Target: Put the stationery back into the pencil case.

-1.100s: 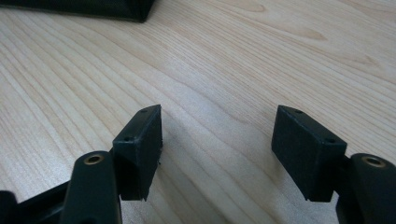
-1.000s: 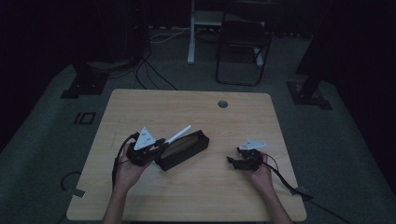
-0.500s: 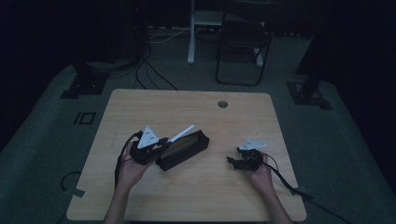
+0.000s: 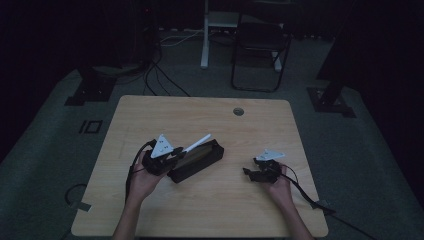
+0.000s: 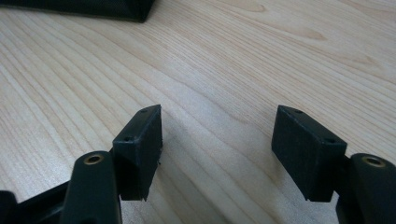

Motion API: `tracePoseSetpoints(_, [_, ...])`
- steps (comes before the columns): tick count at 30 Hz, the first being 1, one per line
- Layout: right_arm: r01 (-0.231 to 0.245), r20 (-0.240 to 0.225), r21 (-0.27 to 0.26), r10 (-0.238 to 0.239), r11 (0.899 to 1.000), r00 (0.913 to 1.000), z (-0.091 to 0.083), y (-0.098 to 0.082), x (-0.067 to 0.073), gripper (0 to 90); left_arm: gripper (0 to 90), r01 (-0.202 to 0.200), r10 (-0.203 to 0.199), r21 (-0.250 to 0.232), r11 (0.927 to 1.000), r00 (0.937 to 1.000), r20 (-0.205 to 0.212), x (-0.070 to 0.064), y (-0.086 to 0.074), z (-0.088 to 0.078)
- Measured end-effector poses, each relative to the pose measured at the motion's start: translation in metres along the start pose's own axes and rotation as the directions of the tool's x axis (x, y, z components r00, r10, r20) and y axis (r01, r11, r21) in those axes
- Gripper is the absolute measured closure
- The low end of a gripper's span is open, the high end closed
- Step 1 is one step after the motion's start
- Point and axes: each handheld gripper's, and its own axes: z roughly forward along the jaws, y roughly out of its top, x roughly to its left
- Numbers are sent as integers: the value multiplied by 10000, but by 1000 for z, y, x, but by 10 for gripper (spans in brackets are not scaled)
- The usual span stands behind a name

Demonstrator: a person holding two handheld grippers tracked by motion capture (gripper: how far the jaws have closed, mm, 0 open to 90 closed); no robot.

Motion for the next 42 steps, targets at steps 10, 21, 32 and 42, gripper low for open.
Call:
tracePoseSetpoints(10, [23, -14, 3, -23, 10000, 10000, 0, 0, 0, 335, 787, 0, 0, 4, 10000, 10000, 95, -1, 2, 6])
tracePoseSetpoints(21, [26, -21, 2, -26, 10000, 10000, 0, 0, 0, 335, 787, -46, 45, 43, 10000, 9999, 139, -3, 3, 8])
tracePoseSetpoints(32, [31, -23, 0, -31, 10000, 10000, 0, 0, -1, 335, 787, -111, 108, 155, 9998, 9997, 236, -4, 4, 12])
tracePoseSetpoints(42, [37, -21, 3, -37, 10000, 10000, 0, 0, -1, 335, 787, -126, 121, 184, 9998, 9996, 259, -4, 3, 13])
